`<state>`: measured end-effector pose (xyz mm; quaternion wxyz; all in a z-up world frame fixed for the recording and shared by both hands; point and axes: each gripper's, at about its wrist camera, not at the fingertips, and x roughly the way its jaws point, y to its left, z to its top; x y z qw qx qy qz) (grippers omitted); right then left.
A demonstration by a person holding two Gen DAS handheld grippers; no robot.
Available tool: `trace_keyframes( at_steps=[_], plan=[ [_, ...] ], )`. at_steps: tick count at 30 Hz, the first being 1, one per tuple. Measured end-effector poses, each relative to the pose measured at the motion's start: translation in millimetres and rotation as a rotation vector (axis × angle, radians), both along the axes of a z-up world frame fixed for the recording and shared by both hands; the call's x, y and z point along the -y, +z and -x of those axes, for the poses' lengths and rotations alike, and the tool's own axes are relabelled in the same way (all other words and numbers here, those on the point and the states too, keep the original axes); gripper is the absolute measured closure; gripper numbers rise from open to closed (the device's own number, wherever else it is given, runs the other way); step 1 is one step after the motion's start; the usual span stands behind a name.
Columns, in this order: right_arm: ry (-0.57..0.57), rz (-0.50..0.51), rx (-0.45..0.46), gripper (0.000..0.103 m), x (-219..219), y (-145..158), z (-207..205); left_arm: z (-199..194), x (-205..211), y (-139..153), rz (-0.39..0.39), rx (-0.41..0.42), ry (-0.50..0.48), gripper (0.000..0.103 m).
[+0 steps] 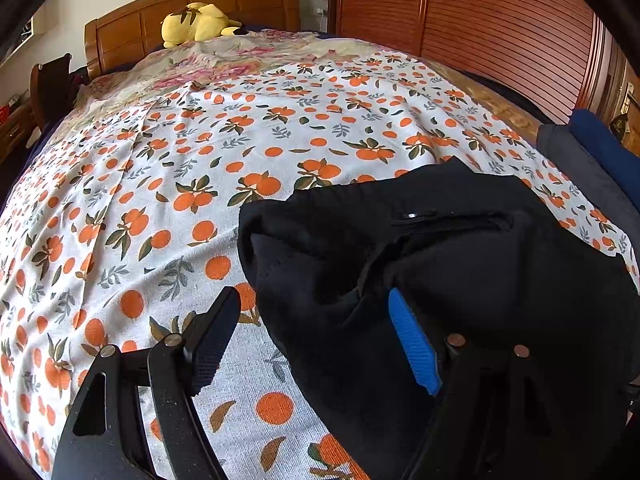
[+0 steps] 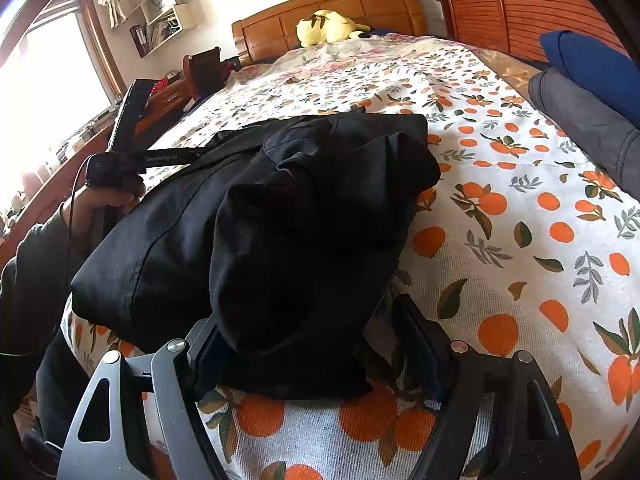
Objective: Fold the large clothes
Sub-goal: 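Grasp the folded black coat with the left tool and lift it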
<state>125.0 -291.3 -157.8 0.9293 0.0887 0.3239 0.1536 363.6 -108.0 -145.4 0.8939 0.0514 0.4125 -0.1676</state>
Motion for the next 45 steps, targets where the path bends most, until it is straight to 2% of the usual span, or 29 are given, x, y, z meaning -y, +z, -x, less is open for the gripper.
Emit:
trace_keyframes(
  at_steps=[4, 6, 9, 11, 14, 16, 19, 22, 24, 29, 33, 39, 45],
  plan=[
    [-0.008, -0.007, 0.004, 0.026, 0, -1, 1, -4, -2, -3, 0.031, -0.021, 0.001, 0.028],
    [-0.001, -0.018, 0.006, 0.03, -1, -1, 2, -6, -6, -6, 0.082, -0.055, -0.01, 0.036],
    [0.005, -0.029, 0.008, 0.035, -1, -1, 2, -5, -5, -6, 0.096, -0.063, -0.016, 0.042],
    [0.017, -0.042, 0.008, 0.042, -2, -2, 2, -4, -4, -6, 0.098, -0.067, -0.015, 0.046],
    [0.041, -0.072, 0.004, 0.055, -2, -2, 1, -2, -2, -4, 0.101, -0.074, -0.02, 0.062],
    [0.07, -0.093, -0.004, 0.066, -2, -2, 0, 1, 1, 0, 0.067, -0.061, -0.02, 0.079],
    [0.094, -0.08, 0.013, 0.079, -1, 6, -1, 7, 2, 9, 0.028, -0.035, -0.017, 0.088],
    [0.105, -0.062, 0.059, 0.088, 0, 18, 0, 15, -2, 24, 0.048, -0.005, 0.014, 0.09],
    [0.107, -0.056, 0.088, 0.089, 2, 25, 1, 23, -4, 37, 0.085, 0.02, 0.033, 0.091],
    [0.098, -0.044, 0.145, 0.093, 15, 38, 4, 46, 12, 74, 0.087, 0.116, 0.025, 0.091],
    [0.08, -0.011, 0.211, 0.095, 35, 60, 6, 56, 33, 105, 0.1, 0.181, 0.004, 0.092],
    [0.025, 0.1, 0.341, 0.095, 80, 116, 20, 58, 82, 151, 0.121, 0.278, -0.049, 0.092],
    [-0.107, 0.206, 0.455, 0.096, 153, 187, 55, 51, 167, 212, 0.174, 0.379, -0.146, 0.092]
  ],
)
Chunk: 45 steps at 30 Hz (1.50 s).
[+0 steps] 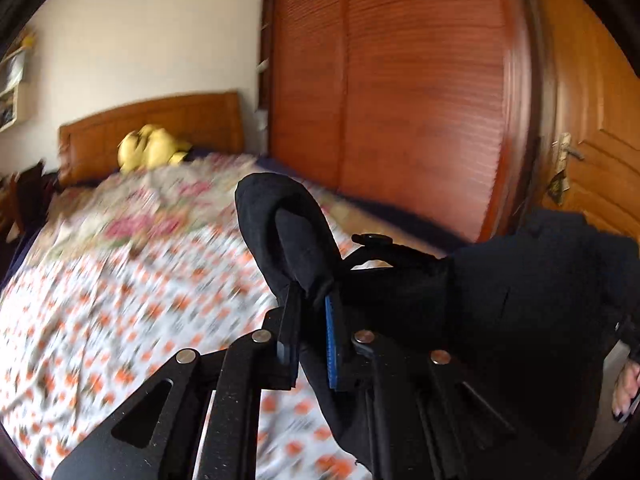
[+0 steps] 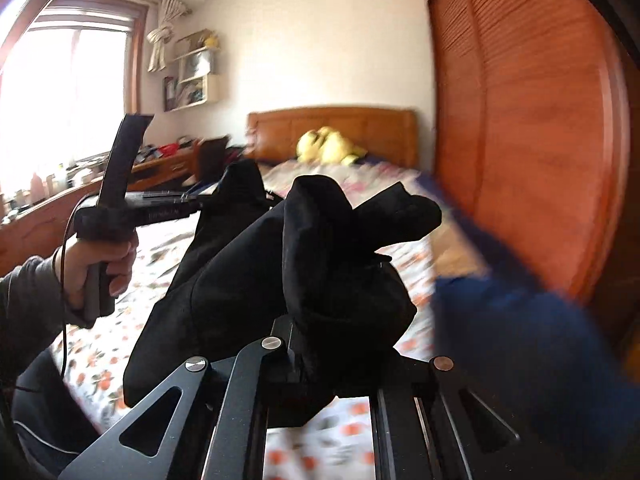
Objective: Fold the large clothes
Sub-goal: 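Grasp the folded black coat with the left tool and lift it, then carry the coat with the left tool onto the clothes pile and release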
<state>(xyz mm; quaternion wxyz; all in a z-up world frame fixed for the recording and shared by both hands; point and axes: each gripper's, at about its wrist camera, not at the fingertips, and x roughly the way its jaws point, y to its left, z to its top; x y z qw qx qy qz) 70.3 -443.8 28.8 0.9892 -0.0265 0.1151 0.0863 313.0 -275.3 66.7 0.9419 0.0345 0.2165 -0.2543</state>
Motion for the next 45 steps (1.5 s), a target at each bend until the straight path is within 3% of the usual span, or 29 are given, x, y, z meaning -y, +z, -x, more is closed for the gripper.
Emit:
trace_keyframes(
  at_steps=[4, 10, 14, 18, 22, 24, 25, 29, 30, 35, 40, 43, 45],
  plan=[
    [-0.118, 0.024, 0.053, 0.096, 59, 31, 27, 3, 70, 30, 0.007, 0.067, -0.076, 0.092],
    [-0.3, 0.016, 0.04, 0.096, 128, 33, 53, 4, 167, 36, 0.064, 0.049, -0.213, 0.092],
    [-0.395, -0.047, 0.002, 0.095, 171, 19, 60, 12, 205, 32, 0.045, 0.043, -0.27, 0.092],
    [-0.438, -0.027, -0.066, 0.095, 184, -10, 51, 14, 231, 11, -0.05, 0.02, -0.278, 0.091],
    [-0.488, -0.063, -0.104, 0.094, 184, -24, 43, 9, 220, 8, -0.064, -0.008, -0.27, 0.087],
    [-0.511, -0.07, -0.118, 0.089, 189, -9, 31, 11, 214, 15, -0.045, -0.002, -0.269, 0.082],
    [-0.523, -0.072, -0.125, 0.085, 189, -9, 31, 14, 208, 20, -0.031, 0.01, -0.27, 0.068],
    [-0.573, -0.068, -0.125, 0.056, 182, 7, 39, 32, 192, 30, 0.005, 0.051, -0.289, 0.031],
    [-0.584, -0.062, -0.117, 0.055, 174, 9, 42, 37, 186, 32, 0.004, 0.063, -0.289, 0.019],
    [-0.671, 0.015, -0.063, 0.052, 139, 23, 59, 67, 147, 39, -0.015, 0.137, -0.281, 0.017],
    [-0.696, 0.058, 0.007, 0.05, 108, 48, 61, 86, 104, 46, 0.005, 0.147, -0.268, 0.014],
    [-0.663, 0.05, 0.011, 0.049, 96, 55, 54, 94, 72, 44, 0.013, 0.134, -0.252, 0.0],
    [-0.614, 0.034, -0.031, 0.049, 96, 53, 37, 99, 55, 39, 0.006, 0.133, -0.238, 0.0]
  ],
)
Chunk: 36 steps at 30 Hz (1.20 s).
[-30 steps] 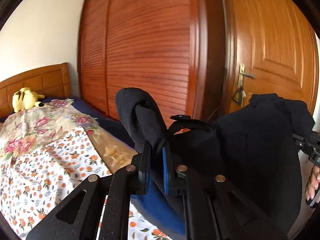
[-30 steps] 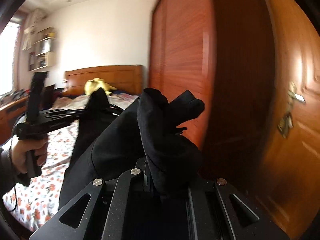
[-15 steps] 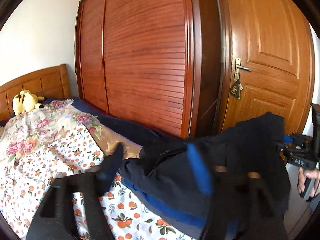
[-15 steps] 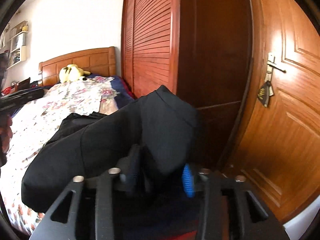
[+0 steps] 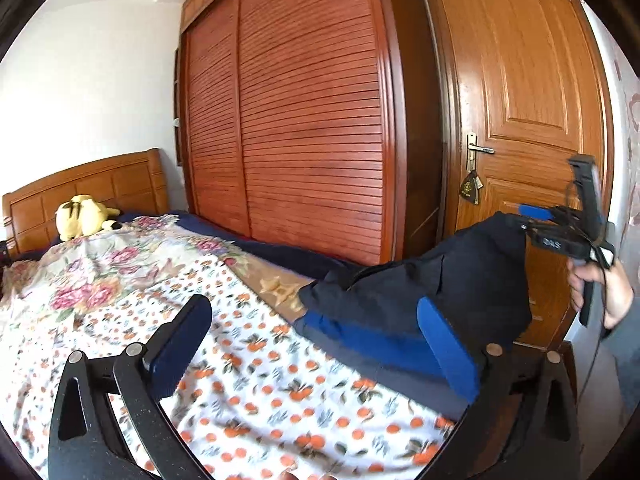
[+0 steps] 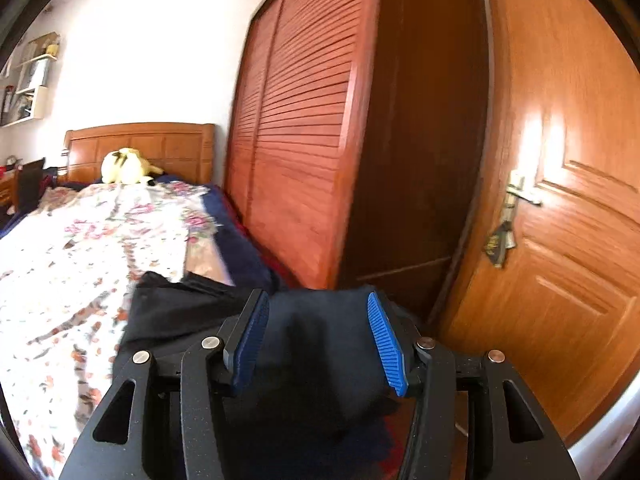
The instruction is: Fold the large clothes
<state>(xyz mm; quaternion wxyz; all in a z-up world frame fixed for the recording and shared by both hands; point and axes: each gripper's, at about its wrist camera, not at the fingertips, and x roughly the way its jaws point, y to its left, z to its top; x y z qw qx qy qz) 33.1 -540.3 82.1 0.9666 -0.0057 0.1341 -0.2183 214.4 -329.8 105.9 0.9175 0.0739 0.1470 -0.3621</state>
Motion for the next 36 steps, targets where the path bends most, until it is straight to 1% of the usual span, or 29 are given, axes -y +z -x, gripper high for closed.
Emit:
trace_keyframes(
  at_steps=[3, 5, 8, 9, 11, 14, 16, 18, 20, 21, 24, 30, 33, 35, 36],
  plan=[
    [0.029, -0.061, -0.096, 0.049, 18, -16, -28, 7, -23, -9, -0.014, -0.01, 0.032, 0.0],
    [0.042, -0.129, -0.165, 0.049, 33, -28, -44, 11, -38, -15, -0.022, -0.019, 0.058, 0.0],
    [0.004, -0.228, -0.195, 0.049, 57, -34, -56, 17, -58, -25, -0.043, -0.028, 0.101, 0.0],
    [-0.003, -0.24, -0.196, 0.049, 61, -33, -58, 19, -64, -29, -0.045, -0.034, 0.112, 0.0],
    [-0.023, -0.23, -0.187, 0.049, 61, -24, -53, 22, -77, -35, -0.046, -0.044, 0.13, 0.0],
    [-0.048, -0.188, -0.161, 0.049, 39, -11, -37, 28, -94, -44, -0.051, -0.055, 0.156, 0.0],
    [-0.048, -0.15, -0.149, 0.049, 21, -1, -36, 33, -107, -48, -0.046, -0.057, 0.179, 0.0],
    [-0.034, -0.112, -0.133, 0.049, -1, 7, -24, 40, -124, -52, -0.035, -0.055, 0.207, 0.0],
    [-0.01, -0.072, -0.122, 0.046, -26, 16, -18, 46, -140, -56, -0.029, -0.058, 0.224, 0.0],
    [0.008, -0.062, -0.116, 0.045, -38, 15, -19, 49, -148, -59, -0.025, -0.064, 0.235, 0.0],
    [0.086, -0.061, -0.097, 0.04, -74, 18, -8, 55, -172, -67, -0.017, -0.088, 0.267, 0.0],
    [0.295, -0.099, -0.074, 0.033, -150, 7, 17, 71, -212, -86, -0.042, -0.148, 0.336, 0.0],
    [0.404, -0.131, -0.069, 0.028, -176, -8, 30, 85, -232, -95, -0.064, -0.174, 0.375, 0.0],
    [0.467, -0.138, -0.059, 0.025, -201, -14, 38, 97, -246, -101, -0.064, -0.186, 0.4, 0.0],
    [0.486, -0.138, -0.056, 0.025, -203, -17, 38, 103, -253, -105, -0.062, -0.193, 0.414, 0.0]
  ],
)
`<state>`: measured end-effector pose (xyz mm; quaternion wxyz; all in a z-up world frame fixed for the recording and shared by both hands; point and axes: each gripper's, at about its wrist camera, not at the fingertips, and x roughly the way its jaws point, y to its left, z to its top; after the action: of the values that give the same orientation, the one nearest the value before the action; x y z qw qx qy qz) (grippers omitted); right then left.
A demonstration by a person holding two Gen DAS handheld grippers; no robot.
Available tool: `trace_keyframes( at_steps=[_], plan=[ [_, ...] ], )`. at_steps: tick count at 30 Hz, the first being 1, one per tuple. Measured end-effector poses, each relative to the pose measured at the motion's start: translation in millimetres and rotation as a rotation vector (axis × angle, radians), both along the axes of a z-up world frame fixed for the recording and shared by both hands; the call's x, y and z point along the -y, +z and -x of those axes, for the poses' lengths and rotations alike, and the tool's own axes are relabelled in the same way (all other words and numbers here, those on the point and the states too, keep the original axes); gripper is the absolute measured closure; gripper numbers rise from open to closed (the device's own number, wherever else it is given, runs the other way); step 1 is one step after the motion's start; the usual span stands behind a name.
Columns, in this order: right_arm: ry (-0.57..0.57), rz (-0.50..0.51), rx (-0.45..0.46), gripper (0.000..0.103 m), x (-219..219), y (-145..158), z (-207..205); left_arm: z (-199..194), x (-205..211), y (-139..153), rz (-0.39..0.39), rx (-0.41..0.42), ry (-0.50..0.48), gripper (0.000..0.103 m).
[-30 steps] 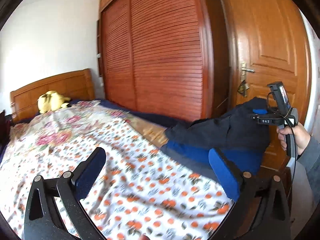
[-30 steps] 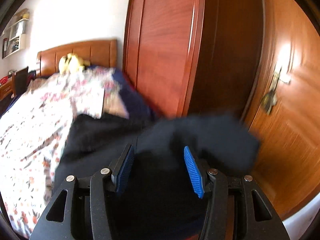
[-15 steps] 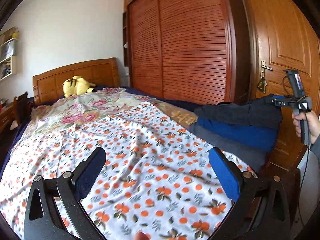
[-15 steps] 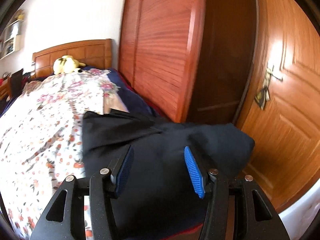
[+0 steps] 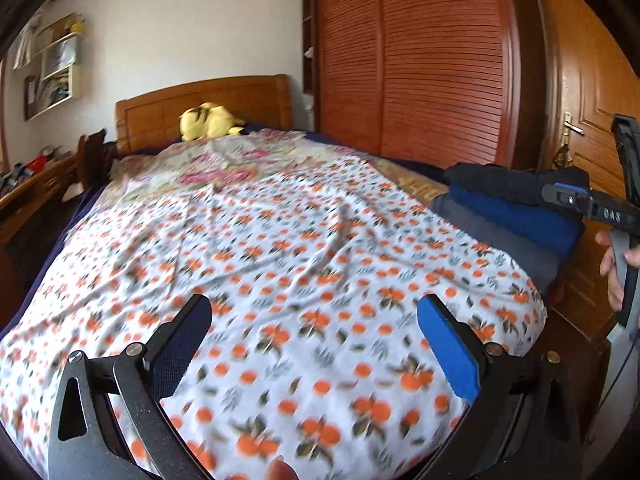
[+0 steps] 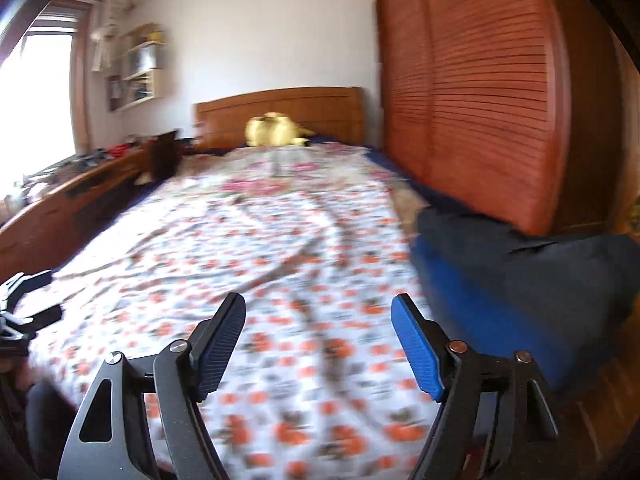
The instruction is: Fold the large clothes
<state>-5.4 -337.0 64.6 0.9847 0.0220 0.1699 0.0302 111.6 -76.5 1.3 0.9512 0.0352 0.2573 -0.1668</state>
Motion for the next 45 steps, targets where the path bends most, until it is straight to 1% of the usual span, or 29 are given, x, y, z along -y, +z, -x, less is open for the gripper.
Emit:
trace_keyframes(
  at_steps=[3, 7, 11, 16, 18, 20, 22, 24, 27, 32, 37, 45],
  plan=[
    [0.06, 0.002, -0.003, 0.024, -23, -17, 11, 12, -20, -7, 0.017, -0.019, 0.047, 0.0],
    [0.128, -0.02, 0.015, 0.024, -53, -32, 29, 33, -48, -15, 0.051, -0.034, 0.118, 0.0],
    [0.183, -0.039, 0.013, 0.024, -86, -47, 41, 52, -67, -19, 0.039, -0.016, 0.192, 0.0],
    [0.231, -0.049, 0.012, 0.024, -102, -66, 23, 75, -90, -23, 0.036, 0.002, 0.271, 0.0],
    [0.235, -0.04, 0.025, 0.024, -107, -69, 27, 82, -95, -24, 0.028, 0.014, 0.287, 0.0],
    [0.238, -0.026, 0.042, 0.024, -109, -70, 32, 88, -98, -24, 0.012, 0.024, 0.3, 0.0],
    [0.241, -0.016, 0.05, 0.024, -110, -80, 24, 94, -101, -24, 0.003, 0.033, 0.31, 0.0],
    [0.242, -0.013, 0.054, 0.024, -110, -83, 27, 97, -102, -22, 0.004, 0.04, 0.317, 0.0],
    [0.239, -0.023, 0.055, 0.024, -109, -93, 18, 100, -106, -21, 0.016, 0.047, 0.328, 0.0],
    [0.243, -0.034, 0.053, 0.024, -109, -103, 11, 103, -105, -19, 0.011, 0.061, 0.339, 0.0],
    [0.235, -0.034, 0.056, 0.024, -110, -105, 11, 105, -105, -19, 0.03, 0.056, 0.327, 0.0],
    [0.23, -0.04, 0.055, 0.024, -118, -106, 6, 110, -102, -16, 0.034, 0.062, 0.313, 0.0]
  ],
)
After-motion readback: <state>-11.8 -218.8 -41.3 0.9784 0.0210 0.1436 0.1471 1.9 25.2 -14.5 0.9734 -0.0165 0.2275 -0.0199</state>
